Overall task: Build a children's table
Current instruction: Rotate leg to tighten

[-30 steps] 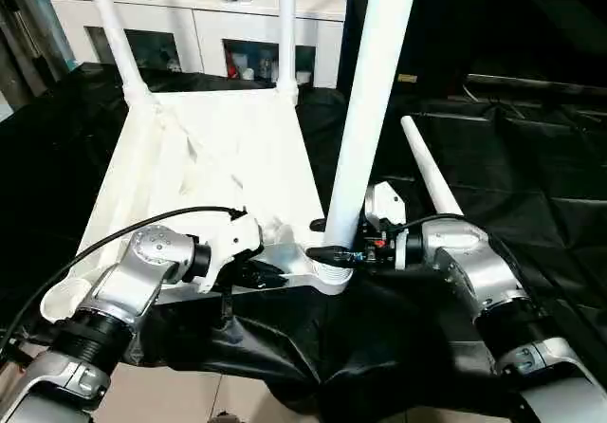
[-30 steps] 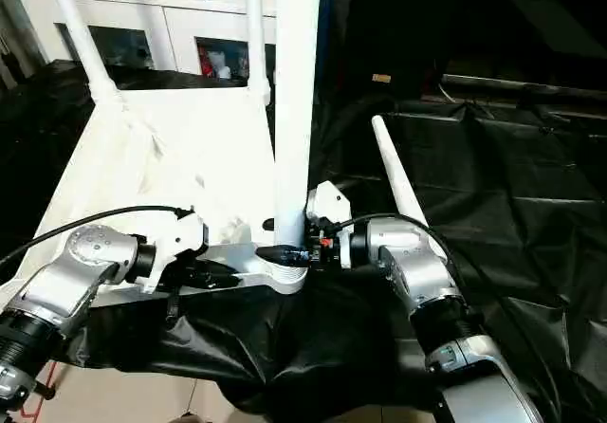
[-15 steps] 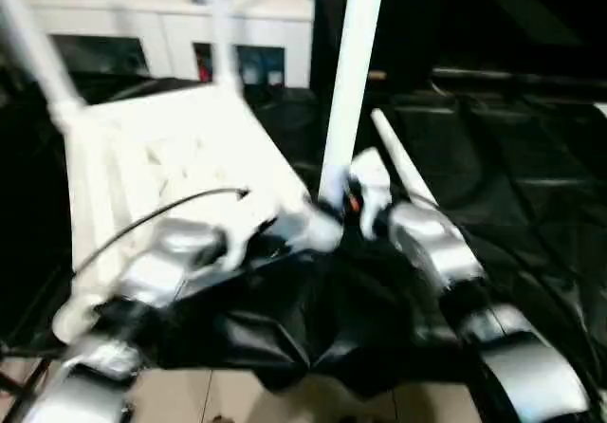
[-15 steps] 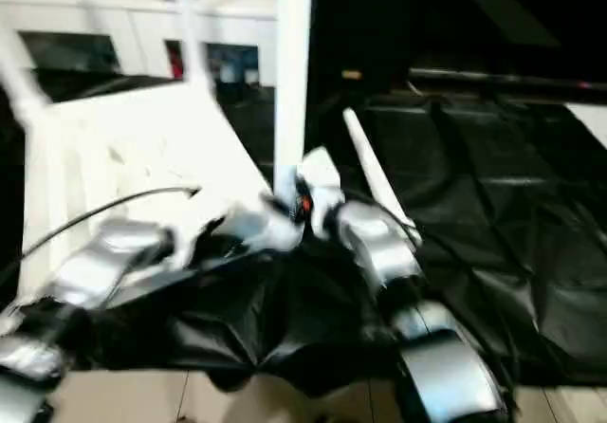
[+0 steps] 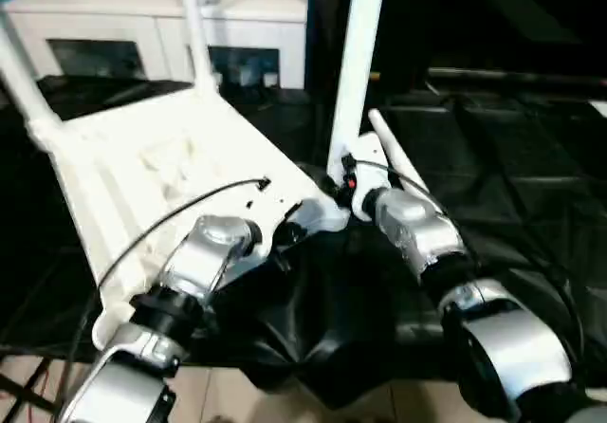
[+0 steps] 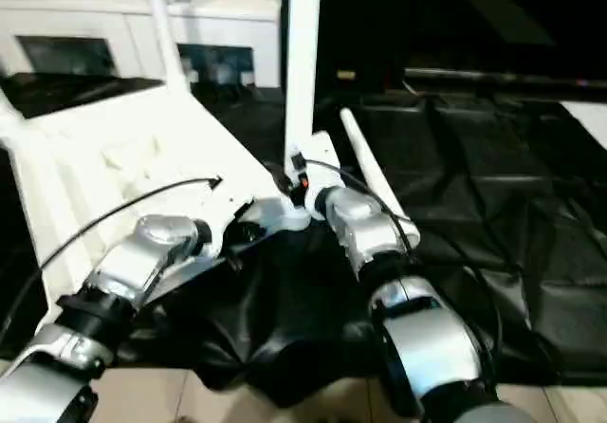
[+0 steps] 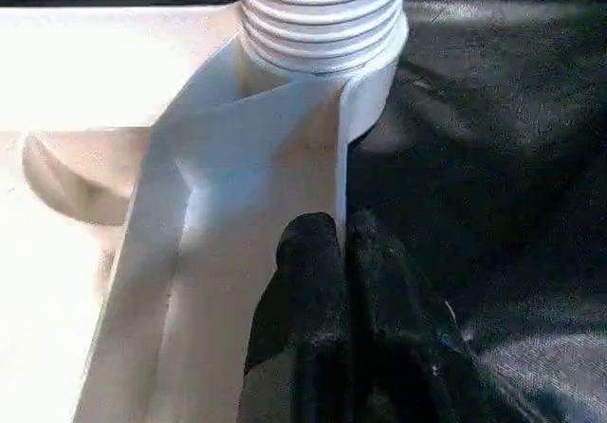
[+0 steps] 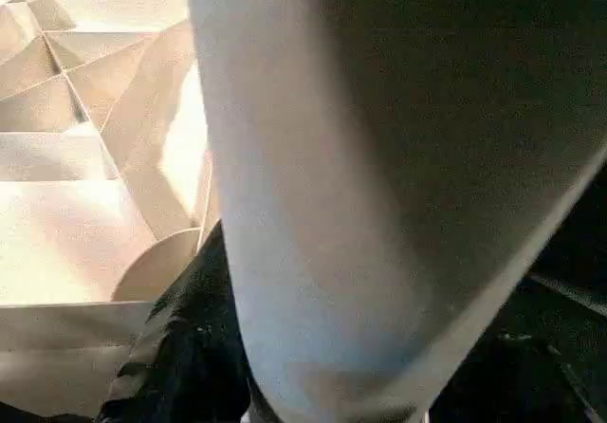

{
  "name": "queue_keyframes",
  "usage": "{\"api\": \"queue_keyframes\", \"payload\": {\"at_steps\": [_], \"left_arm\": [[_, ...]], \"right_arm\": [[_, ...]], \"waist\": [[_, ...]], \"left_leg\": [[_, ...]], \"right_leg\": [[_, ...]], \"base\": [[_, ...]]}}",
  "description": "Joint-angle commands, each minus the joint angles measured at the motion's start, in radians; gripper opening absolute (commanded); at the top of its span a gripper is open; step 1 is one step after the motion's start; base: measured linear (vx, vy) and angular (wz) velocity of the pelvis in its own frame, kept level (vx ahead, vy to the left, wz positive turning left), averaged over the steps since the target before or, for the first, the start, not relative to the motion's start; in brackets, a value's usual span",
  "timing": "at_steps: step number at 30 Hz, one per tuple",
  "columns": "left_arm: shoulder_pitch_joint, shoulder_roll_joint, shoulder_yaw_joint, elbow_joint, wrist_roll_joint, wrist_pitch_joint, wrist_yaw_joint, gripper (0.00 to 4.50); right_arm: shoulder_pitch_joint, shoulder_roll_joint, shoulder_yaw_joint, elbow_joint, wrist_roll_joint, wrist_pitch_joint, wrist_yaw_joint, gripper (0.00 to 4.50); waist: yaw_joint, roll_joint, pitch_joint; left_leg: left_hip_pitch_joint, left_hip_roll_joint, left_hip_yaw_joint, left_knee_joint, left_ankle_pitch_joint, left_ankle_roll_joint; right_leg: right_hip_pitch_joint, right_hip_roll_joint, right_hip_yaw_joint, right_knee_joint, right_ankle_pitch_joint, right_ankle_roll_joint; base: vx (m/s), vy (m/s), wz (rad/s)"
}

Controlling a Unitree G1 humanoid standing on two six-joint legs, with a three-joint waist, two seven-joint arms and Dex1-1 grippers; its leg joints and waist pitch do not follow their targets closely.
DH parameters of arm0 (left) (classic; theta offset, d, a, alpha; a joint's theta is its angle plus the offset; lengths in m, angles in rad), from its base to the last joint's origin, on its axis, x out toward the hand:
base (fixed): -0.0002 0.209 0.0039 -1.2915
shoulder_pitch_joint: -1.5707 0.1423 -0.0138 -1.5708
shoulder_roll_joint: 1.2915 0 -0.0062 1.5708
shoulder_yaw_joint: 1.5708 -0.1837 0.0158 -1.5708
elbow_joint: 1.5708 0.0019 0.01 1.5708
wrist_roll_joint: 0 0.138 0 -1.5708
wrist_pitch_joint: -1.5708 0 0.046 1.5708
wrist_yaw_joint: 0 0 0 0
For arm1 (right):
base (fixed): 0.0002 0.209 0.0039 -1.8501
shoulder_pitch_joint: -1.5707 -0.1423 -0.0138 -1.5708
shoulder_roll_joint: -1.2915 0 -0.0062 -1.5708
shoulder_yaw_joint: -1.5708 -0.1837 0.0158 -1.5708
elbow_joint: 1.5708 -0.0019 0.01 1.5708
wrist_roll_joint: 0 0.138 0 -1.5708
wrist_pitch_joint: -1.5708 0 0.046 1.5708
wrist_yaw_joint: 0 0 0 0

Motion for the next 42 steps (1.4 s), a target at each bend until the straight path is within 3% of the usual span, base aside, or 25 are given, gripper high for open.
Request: {"api": "queue_keyframes", "payload": {"at_steps": [1, 2, 3, 4, 5, 6, 7, 11, 18, 23, 27, 29, 30, 34, 37, 40, 42], "left_arm": [[-0.058, -0.016, 0.036, -0.044, 0.003, -0.015, 0.059, 0.0], [-0.06, -0.014, 0.036, -0.047, 0.0, -0.016, 0.054, 0.0], [-0.06, -0.014, 0.036, -0.049, -0.001, -0.017, 0.051, 0.0], [-0.06, -0.013, 0.035, -0.051, -0.003, -0.017, 0.046, 0.0], [-0.059, -0.011, 0.034, -0.054, -0.005, -0.019, 0.041, 0.0], [-0.057, -0.008, 0.031, -0.058, -0.005, -0.019, 0.033, 0.0], [-0.057, -0.008, 0.03, -0.059, -0.005, -0.019, 0.031, 0.0], [-0.053, -0.003, 0.027, -0.066, -0.006, -0.021, 0.021, 0.0], [-0.039, 0.024, 0.016, -0.09, -0.011, -0.041, -0.02, 0.0], [-0.017, 0.054, 0.005, -0.12, -0.02, -0.056, -0.06, 0.0], [0.006, 0.091, -0.013, -0.15, -0.033, -0.098, -0.131, 0.0], [0.013, 0.099, -0.015, -0.155, -0.04, -0.102, -0.152, 0.0], [0.017, 0.103, -0.015, -0.157, -0.046, -0.102, -0.163, 0.0], [0.041, 0.14, -0.015, -0.177, -0.091, -0.166, -0.281, 0.0], [0.053, 0.157, -0.019, -0.192, -0.107, -0.198, -0.334, 0.0], [0.08, 0.198, -0.031, -0.233, -0.145, -0.221, -0.44, 0.0], [0.085, 0.209, -0.034, -0.242, -0.151, -0.23, -0.465, 0.0]], "right_arm": [[0.054, 0.071, 0.054, 0.107, -0.033, 0.089, 0.05, 1.89], [0.05, 0.075, 0.047, 0.113, -0.03, 0.092, 0.051, 1.89], [0.047, 0.077, 0.042, 0.117, -0.029, 0.093, 0.049, 1.89], [0.044, 0.079, 0.038, 0.121, -0.029, 0.093, 0.047, 1.89], [0.041, 0.079, 0.035, 0.123, -0.03, 0.091, 0.045, 1.89], [0.037, 0.079, 0.031, 0.125, -0.028, 0.09, 0.045, 1.89], [0.037, 0.079, 0.031, 0.126, -0.028, 0.09, 0.046, 2.24], [0.03, 0.079, 0.018, 0.128, -0.024, 0.09, 0.052, 2.61], [0.007, 0.074, -0.001, 0.129, -0.019, 0.086, 0.071, 3.21], [-0.004, 0.064, -0.007, 0.112, -0.023, 0.081, 0.115, 3.66], [-0.003, 0.029, 0.039, 0.063, -0.06, 0.065, 0.212, 3.76], [0.001, 0.014, 0.054, 0.044, -0.068, 0.058, 0.247, 3.76], [0.002, 0.006, 0.059, 0.036, -0.071, 0.056, 0.264, 3.76], [0.038, -0.078, 0.115, -0.077, -0.079, 0.06, 0.471, 3.76], [0.054, -0.11, 0.126, -0.114, -0.083, 0.064, 0.539, 3.76], [0.09, -0.177, 0.156, -0.201, -0.076, 0.063, 0.661, 3.76], [0.101, -0.194, 0.161, -0.228, -0.072, 0.059, 0.696, 3.76]], "waist": [[-0.004, 0.003, -0.058], [-0.006, 0.003, -0.054], [-0.012, 0.006, -0.052], [-0.012, 0.006, -0.052], [-0.016, 0.01, -0.052], [-0.018, 0.011, -0.054], [-0.019, 0.01, -0.056], [-0.024, 0.012, -0.055], [-0.028, 0.015, -0.058], [-0.026, 0.014, -0.065], [-0.02, 0.016, -0.072], [-0.018, 0.015, -0.079], [-0.016, 0.016, -0.085], [-0.008, 0.014, -0.088], [0.005, 0.011, -0.086], [0.014, 0.009, -0.077], [0.021, 0.01, -0.076]], "left_leg": [[-0.012, 0.017, 0.009, -0.087, -0.29, 0.011], [0.003, 0.011, 0.016, -0.081, -0.343, 0.017], [0.005, 0.009, 0.016, -0.079, -0.373, 0.02], [0.005, 0.009, 0.016, -0.079, -0.373, 0.02], [-0.003, 0.012, 0.01, -0.083, -0.383, 0.019], [0.003, 0.012, 0.011, -0.082, -0.387, 0.021], [0.003, 0.012, 0.011, -0.083, -0.379, 0.023], [-0.006, 0.017, 0.01, -0.091, -0.362, 0.025], [-0.01, 0.02, 0.012, -0.093, -0.338, 0.025], [-0.013, 0.025, 0.019, -0.091, -0.274, 0.029], [-0.012, 0.026, 0.027, -0.085, -0.195, 0.045], [-0.017, 0.027, 0.03, -0.081, -0.124, 0.06], [-0.022, 0.026, 0.032, -0.075, -0.039, 0.082], [-0.027, 0.025, 0.034, -0.064, 0.02, 0.139], [-0.027, 0.03, 0.037, -0.063, 0.005, 0.151], [-0.028, 0.034, 0.039, -0.068, -0.082, 0.115], [-0.021, 0.034, 0.041, -0.07, -0.119, 0.086]], "right_leg": [[0.049, -0.056, 0.056, -0.095, -0.392, -0.117], [0.038, -0.056, 0.052, -0.108, -0.487, -0.11], [0.037, -0.06, 0.047, -0.117, -0.56, -0.088], [0.037, -0.06, 0.047, -0.117, -0.56, -0.088], [0.043, -0.064, 0.042, -0.125, -0.59, -0.057], [0.04, -0.064, 0.04, -0.129, -0.585, -0.052], [0.041, -0.065, 0.041, -0.128, -0.572, -0.055], [0.047, -0.065, 0.043, -0.123, -0.529, -0.078], [0.05, -0.066, 0.051, -0.112, -0.463, -0.116], [0.054, -0.066, 0.062, -0.093, -0.353, -0.17], [0.054, -0.063, 0.067, -0.08, -0.231, -0.22], [0.061, -0.063, 0.07, -0.065, -0.135, -0.246], [0.063, -0.06, 0.07, -0.05, -0.025, -0.273], [0.065, -0.056, 0.068, -0.038, 0.072, -0.299], [0.06, -0.058, 0.068, -0.04, 0.036, -0.301], [0.059, -0.06, 0.069, -0.051, -0.093, -0.267], [0.053, -0.06, 0.073, -0.059, -0.16, -0.242]], "base": [[0.0, 0.0, 0.0], [0.0, 0.0, 0.0], [0.0, 0.0, 0.0], [0.0, 0.0, 0.0], [0.0, 0.0, 0.0], [0.0, 0.0, 0.0], [0.0, 0.0, 0.0], [0.0, 0.0, 0.0], [0.0, 0.0, 0.0], [0.0, 0.0, 0.0], [0.026, -0.01, 0.04], [0.0, 0.0, 0.0], [0.0, 0.0, 0.0], [0.0, 0.0, 0.0], [0.0, 0.0, 0.0], [0.0, 0.0, 0.0], [0.0, 0.0, 0.0]]}}
